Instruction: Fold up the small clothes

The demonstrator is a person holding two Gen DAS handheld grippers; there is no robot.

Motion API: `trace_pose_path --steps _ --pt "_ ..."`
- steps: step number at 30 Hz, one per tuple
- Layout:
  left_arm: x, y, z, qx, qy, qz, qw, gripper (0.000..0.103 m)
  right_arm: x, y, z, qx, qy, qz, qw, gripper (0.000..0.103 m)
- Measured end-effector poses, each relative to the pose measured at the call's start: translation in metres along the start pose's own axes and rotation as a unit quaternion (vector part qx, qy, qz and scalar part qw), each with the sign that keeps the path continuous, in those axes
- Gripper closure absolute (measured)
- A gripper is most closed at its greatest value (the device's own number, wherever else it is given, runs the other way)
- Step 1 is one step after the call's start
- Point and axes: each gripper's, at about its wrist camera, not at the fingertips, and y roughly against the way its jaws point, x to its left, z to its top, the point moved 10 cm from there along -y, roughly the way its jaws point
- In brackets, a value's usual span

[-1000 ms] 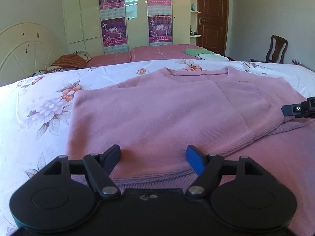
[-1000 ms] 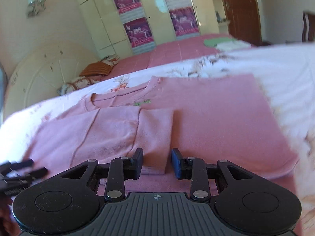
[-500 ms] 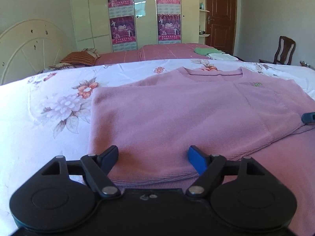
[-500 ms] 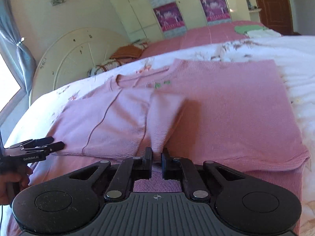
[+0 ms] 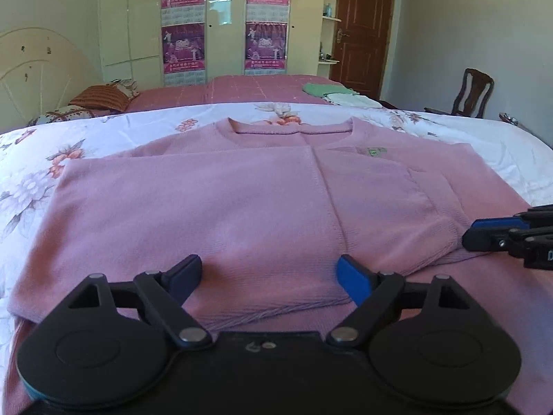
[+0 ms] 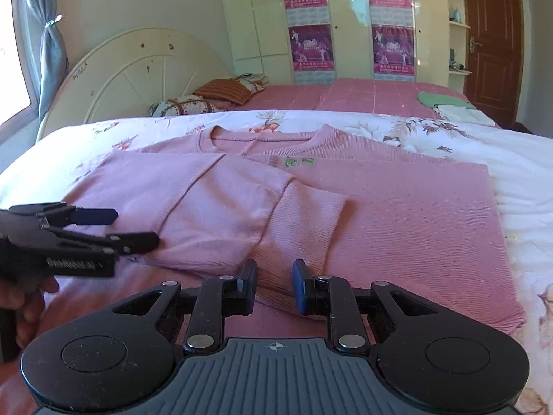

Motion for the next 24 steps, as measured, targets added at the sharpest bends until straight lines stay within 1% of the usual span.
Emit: trace_pose_path --steps 3,5,6,8,13,18,21,22,23,24 --pt "0.003 0.002 0.001 0.003 -0.001 0.018 0.9998 0.017 -0.002 0.003 0.005 -0.009 -0.009 0.004 1.0 0.082" --pt "0.002 0.004 0.001 0.005 -0.008 0.033 0.9994 0.017 -0.003 -0.004 0.002 0.001 -0.011 0.003 1.0 0.082" --pt "0.003 0.005 0.0 0.007 -0.007 0.04 0.9992 0.016 -0.004 -0.005 0.002 -0.003 -0.007 0.004 1.0 0.082" --pt "0.004 0.005 -0.001 0.009 0.001 0.047 0.9989 0.015 -0.004 -0.004 0.002 -0.003 0.006 0.007 1.0 0.082" --pt "0.006 0.003 -0.003 0.017 0.014 0.067 0.9976 0.009 -0.005 -0.003 0.001 0.003 0.016 0.014 1.0 0.082" --pt "0.004 0.006 -0.002 0.028 0.011 0.085 0.9959 0.009 -0.006 -0.002 0.0 0.003 0.012 0.014 1.0 0.082" --pt "0.002 0.011 -0.003 0.033 0.008 0.096 0.9948 0.009 -0.005 0.0 0.001 0.013 0.01 0.007 1.0 0.082" --pt "0.002 0.013 -0.004 0.034 0.006 0.097 0.9946 0.009 -0.003 0.001 0.0 0.017 0.008 0.006 1.0 0.08" --pt "0.001 0.016 -0.005 0.036 0.004 0.097 0.9946 0.009 -0.001 0.003 -0.002 0.024 0.009 0.013 1.0 0.058" --pt "0.001 0.019 -0.007 0.039 -0.001 0.097 0.9945 0.008 0.003 0.003 -0.008 0.042 0.011 0.021 0.999 0.02"
